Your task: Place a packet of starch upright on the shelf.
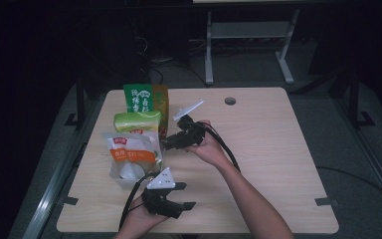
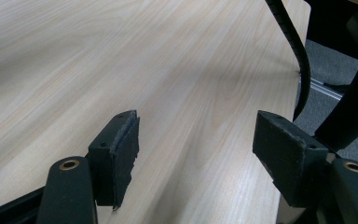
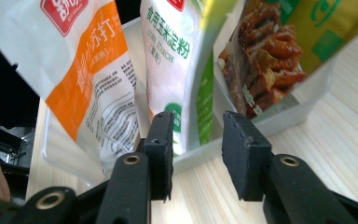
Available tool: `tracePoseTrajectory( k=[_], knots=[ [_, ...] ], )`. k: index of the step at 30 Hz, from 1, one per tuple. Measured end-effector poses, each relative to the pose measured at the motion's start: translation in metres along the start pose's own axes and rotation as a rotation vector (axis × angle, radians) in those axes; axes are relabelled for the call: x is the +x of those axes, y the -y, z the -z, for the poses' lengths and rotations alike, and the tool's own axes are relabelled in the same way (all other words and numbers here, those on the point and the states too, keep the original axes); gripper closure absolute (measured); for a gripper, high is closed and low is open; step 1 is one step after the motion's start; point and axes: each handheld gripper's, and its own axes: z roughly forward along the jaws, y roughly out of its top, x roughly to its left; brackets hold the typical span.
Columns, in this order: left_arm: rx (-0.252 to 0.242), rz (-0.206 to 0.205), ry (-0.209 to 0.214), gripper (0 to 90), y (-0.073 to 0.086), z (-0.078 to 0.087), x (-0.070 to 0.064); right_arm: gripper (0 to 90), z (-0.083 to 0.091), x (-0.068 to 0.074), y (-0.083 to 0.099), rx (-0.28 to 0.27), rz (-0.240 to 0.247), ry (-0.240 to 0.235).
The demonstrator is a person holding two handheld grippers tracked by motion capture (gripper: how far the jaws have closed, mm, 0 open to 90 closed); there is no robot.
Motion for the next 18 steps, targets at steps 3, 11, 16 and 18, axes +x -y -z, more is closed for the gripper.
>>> tracePoseTrajectory(
  k=[3, 11, 16, 18],
  knots=[
    [-0.001, -0.003, -0.004, 30.5, 0.0, -0.002, 0.0, 59.8, 0.005, -0.002, 0.004, -0.003, -0.003, 0.006],
    [0.001, -0.018, -0.013, 29.1, -0.002, -0.005, 0.003, 50.6, 0.022, -0.008, 0.013, -0.016, -0.028, 0.017],
    [-0.008, -0.002, -0.018, 29.0, -0.002, -0.004, 0.005, 46.1, 0.033, -0.012, 0.02, -0.028, -0.062, 0.01],
    [-0.008, -0.01, -0.025, 28.8, -0.002, -0.003, 0.006, 45.4, 0.037, -0.014, 0.023, -0.023, -0.068, 0.023]
  ],
)
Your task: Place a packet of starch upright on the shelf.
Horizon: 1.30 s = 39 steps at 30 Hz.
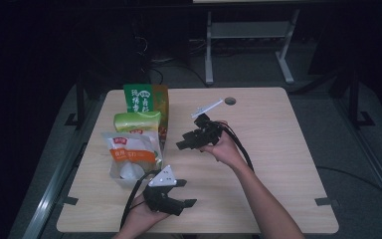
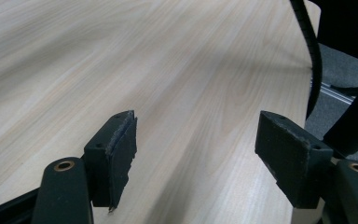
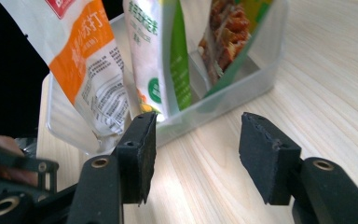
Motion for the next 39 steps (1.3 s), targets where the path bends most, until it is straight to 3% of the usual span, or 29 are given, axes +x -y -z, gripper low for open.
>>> tracePoseTrajectory(
  k=[20, 39],
  knots=[
    [0.013, -0.008, -0.009, 28.1, 0.0, -0.003, 0.002, 41.0, 0.039, -0.012, 0.026, -0.019, -0.046, 0.044],
    [-0.006, 0.014, -0.008, 28.1, 0.0, 0.001, 0.004, 39.5, 0.056, -0.021, 0.052, 0.007, -0.084, 0.066]
  ],
)
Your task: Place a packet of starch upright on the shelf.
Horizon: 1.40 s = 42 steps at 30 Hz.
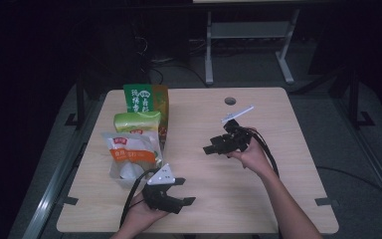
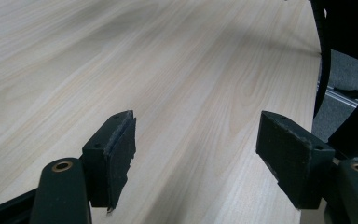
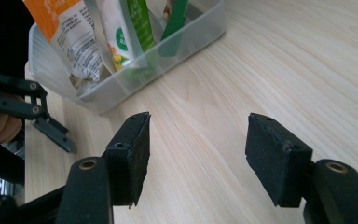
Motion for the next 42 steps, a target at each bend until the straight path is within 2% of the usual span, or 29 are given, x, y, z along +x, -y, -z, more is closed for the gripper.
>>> tracePoseTrajectory(
  k=[14, 15, 20, 27, 36, 42],
  knots=[
    [-0.001, -0.002, -0.009, 28.1, 0.0, 0.0, 0.001, 38.0, 0.021, -0.006, 0.021, -0.015, -0.045, 0.007],
    [-0.003, -0.002, -0.009, 28.2, 0.0, 0.001, 0.001, 37.9, 0.022, -0.007, 0.022, -0.014, -0.035, 0.009],
    [-0.014, 0.013, -0.012, 28.2, 0.0, 0.001, 0.001, 37.4, 0.025, -0.009, 0.029, -0.004, -0.049, 0.019],
    [-0.011, 0.009, -0.015, 28.2, 0.001, 0.002, 0.003, 37.6, 0.033, -0.01, 0.039, -0.015, -0.059, 0.025],
    [-0.008, 0.007, -0.019, 28.1, 0.001, 0.003, 0.004, 37.2, 0.048, -0.01, 0.057, -0.042, -0.081, 0.037],
    [-0.008, 0.014, -0.023, 28.1, 0.001, 0.004, 0.004, 37.1, 0.057, -0.011, 0.071, -0.039, -0.096, 0.048]
  ],
)
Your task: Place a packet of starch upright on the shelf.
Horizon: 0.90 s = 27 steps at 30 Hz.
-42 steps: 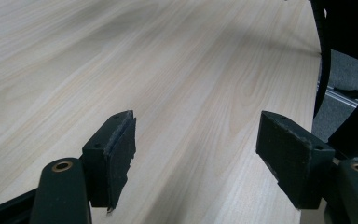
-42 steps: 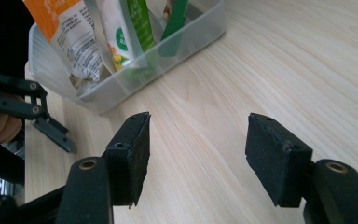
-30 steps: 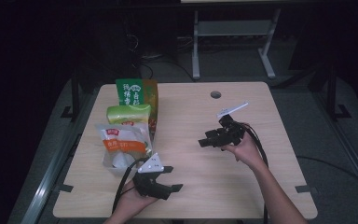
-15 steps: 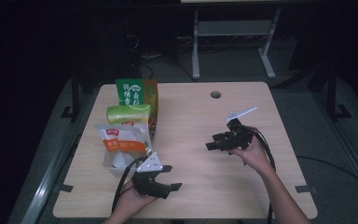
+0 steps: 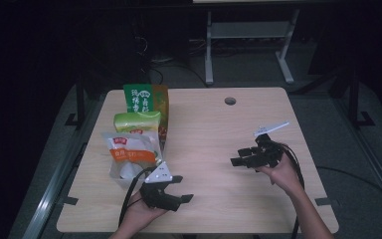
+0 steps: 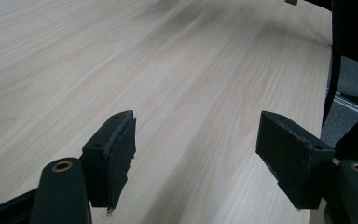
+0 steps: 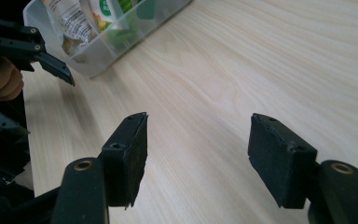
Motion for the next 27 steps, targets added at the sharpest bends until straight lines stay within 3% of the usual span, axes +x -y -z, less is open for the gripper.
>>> tracePoseTrajectory(
  k=[27],
  knots=[
    [0.002, -0.002, 0.007, 28.1, 0.001, -0.001, -0.002, 36.5, 0.023, -0.009, 0.062, 0.0, -0.086, 0.02]
  ],
)
